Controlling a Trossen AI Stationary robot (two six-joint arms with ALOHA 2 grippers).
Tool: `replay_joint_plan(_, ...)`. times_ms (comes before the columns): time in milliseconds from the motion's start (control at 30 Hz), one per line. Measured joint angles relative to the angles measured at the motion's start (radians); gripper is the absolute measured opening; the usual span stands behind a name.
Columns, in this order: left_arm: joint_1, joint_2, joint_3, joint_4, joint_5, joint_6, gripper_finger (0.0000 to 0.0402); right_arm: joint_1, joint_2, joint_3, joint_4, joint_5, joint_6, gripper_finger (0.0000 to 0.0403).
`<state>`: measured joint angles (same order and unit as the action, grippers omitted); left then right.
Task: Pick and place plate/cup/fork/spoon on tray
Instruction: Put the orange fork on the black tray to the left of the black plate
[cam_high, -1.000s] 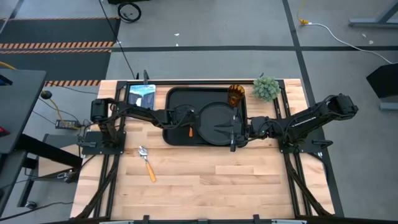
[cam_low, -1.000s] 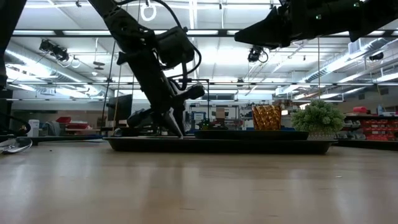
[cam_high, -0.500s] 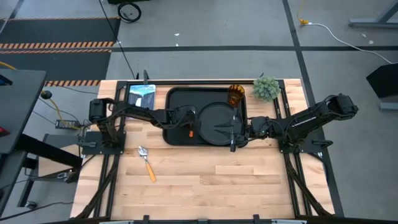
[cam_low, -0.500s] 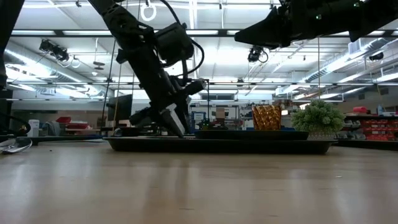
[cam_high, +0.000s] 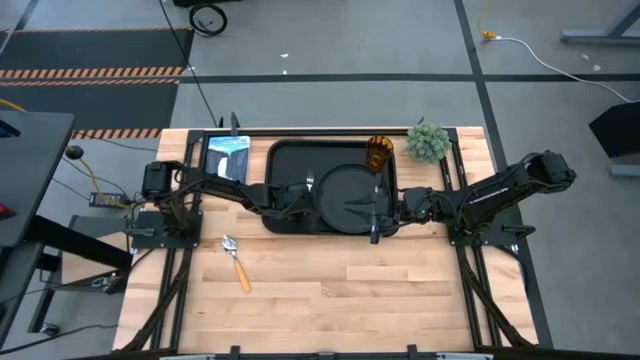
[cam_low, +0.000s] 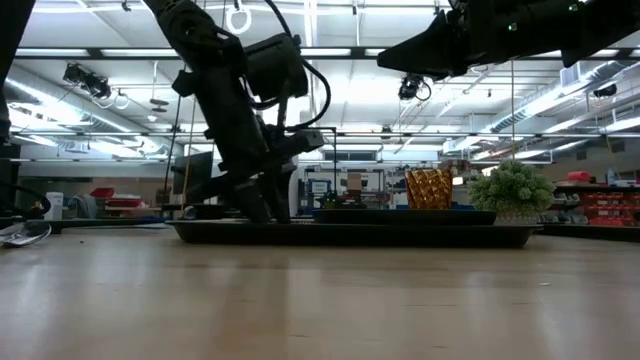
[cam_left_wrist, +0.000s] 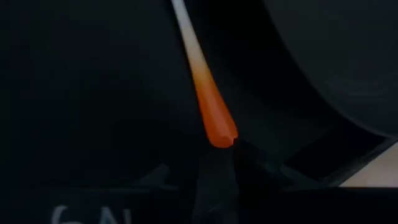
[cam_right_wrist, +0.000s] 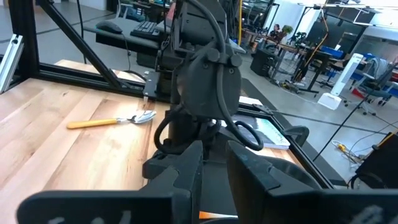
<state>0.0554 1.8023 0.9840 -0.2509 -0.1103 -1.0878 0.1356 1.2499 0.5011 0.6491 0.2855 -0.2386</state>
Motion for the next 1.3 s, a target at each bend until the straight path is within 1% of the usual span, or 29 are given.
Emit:
replay_joint_plan(200,-0.004,0.0,0.0,0.011,-0.034,-0.001,0.0109,0.0,0.0,0.0,0.001,0.0,0.0,0.0078)
replay_joint_plan(667,0.0,0.023,0.002,0.029,-0.04,0.0,0.0109,0.002,0.0,0.0,0.003,-0.001,0.0,0.0078)
replay_joint_plan(867,0.0,0.026,0.0,0.077,-0.045,0.024,0.0109,0.002,0.0,0.0,0.003,-0.001,0.002,0.0078)
replay_joint_plan(1300,0.0,0.026,0.0,0.117,-0.051,0.053,0.0109,0.021,0.0,0.0,0.001,0.0,0.003,0.0078)
